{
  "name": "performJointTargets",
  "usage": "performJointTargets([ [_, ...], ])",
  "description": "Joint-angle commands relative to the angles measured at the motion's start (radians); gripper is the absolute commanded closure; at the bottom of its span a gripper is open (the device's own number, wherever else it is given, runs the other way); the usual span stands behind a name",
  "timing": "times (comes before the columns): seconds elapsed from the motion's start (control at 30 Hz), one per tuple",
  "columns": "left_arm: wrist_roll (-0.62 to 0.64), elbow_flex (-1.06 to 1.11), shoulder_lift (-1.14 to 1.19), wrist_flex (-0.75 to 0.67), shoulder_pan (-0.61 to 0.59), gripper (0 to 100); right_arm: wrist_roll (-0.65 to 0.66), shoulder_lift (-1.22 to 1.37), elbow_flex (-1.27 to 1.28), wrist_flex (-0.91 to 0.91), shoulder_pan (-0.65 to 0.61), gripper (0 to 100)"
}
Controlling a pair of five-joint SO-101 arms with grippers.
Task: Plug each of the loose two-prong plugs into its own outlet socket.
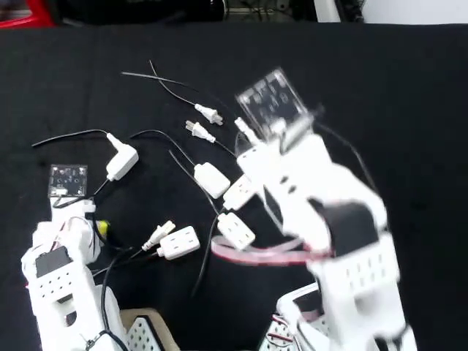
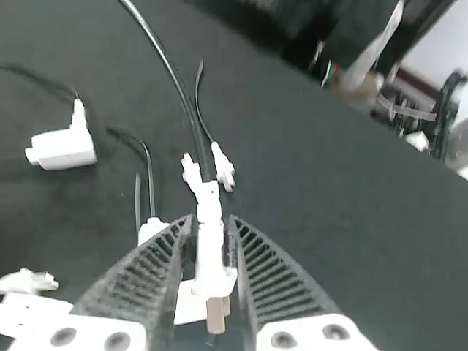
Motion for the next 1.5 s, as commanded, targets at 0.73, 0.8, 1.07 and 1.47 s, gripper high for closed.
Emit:
performJointTargets([
  [0.73, 0.281, -0.004, -0.083, -0.359, 0.602, 75, -0.48, -0.536, 0.871, -1.017, -0.078, 98.7],
  [0.8, 0.331, -0.004, -0.155, -0.358, 0.636, 75, -0.543, -0.49, 0.871, -1.034, -0.058, 98.7],
  [1.07, 0.408, -0.004, -0.542, -0.163, 0.822, 75, -0.548, -0.367, 0.852, -1.073, -0.092, 98.7],
  [1.47, 0.488, 0.147, -0.687, -0.249, 0.783, 75, -0.44, -0.453, 0.881, -0.93, -0.301, 98.6],
])
